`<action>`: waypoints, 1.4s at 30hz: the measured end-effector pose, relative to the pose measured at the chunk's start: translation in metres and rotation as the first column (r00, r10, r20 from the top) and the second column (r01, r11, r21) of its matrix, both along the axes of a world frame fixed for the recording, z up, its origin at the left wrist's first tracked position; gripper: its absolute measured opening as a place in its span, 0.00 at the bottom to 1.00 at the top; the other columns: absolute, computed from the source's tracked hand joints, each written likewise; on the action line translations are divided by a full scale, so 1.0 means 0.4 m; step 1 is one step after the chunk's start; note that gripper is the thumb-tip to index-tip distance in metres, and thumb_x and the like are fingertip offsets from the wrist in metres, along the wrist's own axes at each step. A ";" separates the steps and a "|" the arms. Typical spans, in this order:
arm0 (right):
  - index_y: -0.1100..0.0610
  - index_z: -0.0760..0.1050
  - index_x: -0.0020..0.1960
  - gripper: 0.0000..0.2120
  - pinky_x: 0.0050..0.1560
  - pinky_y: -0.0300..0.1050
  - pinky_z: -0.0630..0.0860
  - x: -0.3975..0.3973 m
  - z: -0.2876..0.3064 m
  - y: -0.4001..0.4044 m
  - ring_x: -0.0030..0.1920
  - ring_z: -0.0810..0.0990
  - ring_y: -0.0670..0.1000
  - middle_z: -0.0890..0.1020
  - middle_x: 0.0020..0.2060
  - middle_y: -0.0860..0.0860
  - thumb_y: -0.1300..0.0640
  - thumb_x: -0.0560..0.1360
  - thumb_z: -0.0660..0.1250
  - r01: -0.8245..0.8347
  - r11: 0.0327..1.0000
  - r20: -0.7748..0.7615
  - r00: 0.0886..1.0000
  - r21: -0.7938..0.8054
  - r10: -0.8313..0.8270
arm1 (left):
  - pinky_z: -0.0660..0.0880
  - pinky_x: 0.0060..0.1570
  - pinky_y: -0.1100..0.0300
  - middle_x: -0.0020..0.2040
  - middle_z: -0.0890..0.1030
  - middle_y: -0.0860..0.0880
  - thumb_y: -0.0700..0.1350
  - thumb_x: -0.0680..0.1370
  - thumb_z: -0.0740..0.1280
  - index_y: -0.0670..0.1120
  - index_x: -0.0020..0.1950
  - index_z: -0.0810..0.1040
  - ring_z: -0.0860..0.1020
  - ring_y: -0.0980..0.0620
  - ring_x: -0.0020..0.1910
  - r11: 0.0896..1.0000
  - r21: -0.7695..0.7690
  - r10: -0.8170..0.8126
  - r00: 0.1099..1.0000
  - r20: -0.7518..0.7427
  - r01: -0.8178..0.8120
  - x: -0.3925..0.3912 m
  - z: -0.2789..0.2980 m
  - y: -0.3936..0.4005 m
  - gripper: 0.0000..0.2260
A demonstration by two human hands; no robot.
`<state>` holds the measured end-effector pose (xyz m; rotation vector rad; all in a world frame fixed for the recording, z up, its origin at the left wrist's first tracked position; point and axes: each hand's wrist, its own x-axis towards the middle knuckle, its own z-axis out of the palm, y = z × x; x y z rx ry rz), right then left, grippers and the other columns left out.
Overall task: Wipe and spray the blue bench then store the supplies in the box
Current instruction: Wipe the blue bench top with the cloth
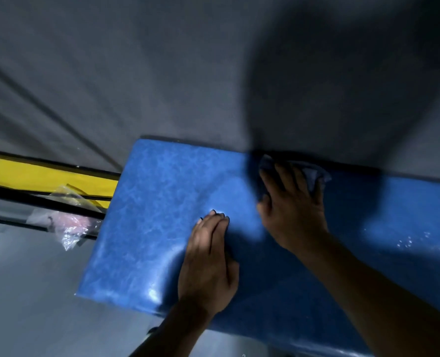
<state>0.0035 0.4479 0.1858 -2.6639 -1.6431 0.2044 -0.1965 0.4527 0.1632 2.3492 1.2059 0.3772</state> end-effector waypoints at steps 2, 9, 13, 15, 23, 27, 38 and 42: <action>0.46 0.65 0.77 0.30 0.73 0.72 0.58 -0.008 0.002 -0.094 0.78 0.62 0.56 0.65 0.78 0.49 0.46 0.75 0.56 0.047 0.999 -0.030 0.998 0.005 -0.047 | 0.60 0.78 0.44 0.74 0.71 0.43 0.44 0.68 0.61 0.40 0.74 0.70 0.65 0.45 0.78 1.000 -0.005 -0.011 1.000 -0.001 0.011 0.002 0.001 0.001 0.33; 0.50 0.77 0.71 0.29 0.72 0.72 0.62 -0.114 -0.013 -0.434 0.75 0.71 0.55 0.76 0.73 0.51 0.49 0.70 0.62 0.096 0.973 0.026 0.994 0.211 -0.104 | 0.64 0.75 0.40 0.72 0.72 0.39 0.41 0.71 0.58 0.38 0.73 0.71 0.66 0.40 0.76 0.999 0.040 -0.011 0.999 -0.050 0.013 0.008 -0.005 -0.006 0.29; 0.41 0.76 0.68 0.26 0.61 0.71 0.73 -0.142 -0.060 -0.542 0.73 0.73 0.48 0.76 0.72 0.42 0.42 0.76 0.50 0.142 0.971 -0.026 0.990 0.193 -0.140 | 0.66 0.73 0.38 0.72 0.71 0.38 0.41 0.73 0.57 0.38 0.72 0.71 0.66 0.38 0.76 0.997 0.074 -0.025 0.995 -0.091 0.032 0.011 -0.007 -0.015 0.28; 0.40 0.72 0.73 0.28 0.63 0.72 0.72 -0.145 -0.077 -0.561 0.75 0.69 0.47 0.72 0.74 0.41 0.44 0.74 0.55 0.078 0.970 0.079 0.992 0.231 -0.099 | 0.66 0.74 0.40 0.73 0.71 0.39 0.42 0.73 0.56 0.39 0.72 0.71 0.65 0.39 0.77 0.995 0.094 -0.026 0.993 -0.112 0.037 0.009 -0.006 -0.017 0.27; 0.50 0.77 0.71 0.32 0.69 0.73 0.67 -0.065 -0.073 -0.506 0.75 0.72 0.57 0.73 0.75 0.50 0.50 0.66 0.65 -0.156 0.958 0.121 0.984 0.239 0.129 | 0.67 0.73 0.38 0.74 0.70 0.37 0.40 0.73 0.55 0.39 0.72 0.72 0.66 0.37 0.77 0.992 0.118 -0.014 0.989 -0.148 0.031 0.068 -0.008 -0.066 0.27; 0.51 0.70 0.76 0.36 0.72 0.73 0.61 0.010 -0.032 -0.383 0.80 0.62 0.55 0.67 0.79 0.50 0.49 0.67 0.65 -0.256 0.954 0.049 0.967 0.155 0.252 | 0.67 0.74 0.40 0.74 0.70 0.38 0.40 0.75 0.55 0.39 0.72 0.72 0.65 0.38 0.77 0.990 0.122 0.087 0.985 -0.146 -0.070 0.099 0.003 -0.084 0.25; 0.45 0.68 0.75 0.30 0.70 0.79 0.54 0.085 -0.023 0.029 0.78 0.63 0.58 0.70 0.76 0.51 0.47 0.73 0.54 -0.211 0.977 -0.009 0.977 0.029 0.212 | 0.59 0.78 0.45 0.75 0.69 0.40 0.43 0.71 0.59 0.39 0.72 0.71 0.64 0.40 0.78 0.987 0.141 0.099 0.980 -0.174 -0.075 0.101 -0.020 -0.086 0.29; 0.50 0.71 0.74 0.29 0.70 0.78 0.54 0.071 -0.015 0.028 0.75 0.66 0.60 0.71 0.73 0.54 0.46 0.73 0.57 -0.049 0.997 -0.012 0.999 0.066 0.050 | 0.60 0.77 0.43 0.75 0.69 0.40 0.43 0.72 0.59 0.39 0.72 0.71 0.64 0.41 0.78 0.987 0.142 0.098 0.983 -0.152 -0.077 0.100 -0.022 -0.086 0.28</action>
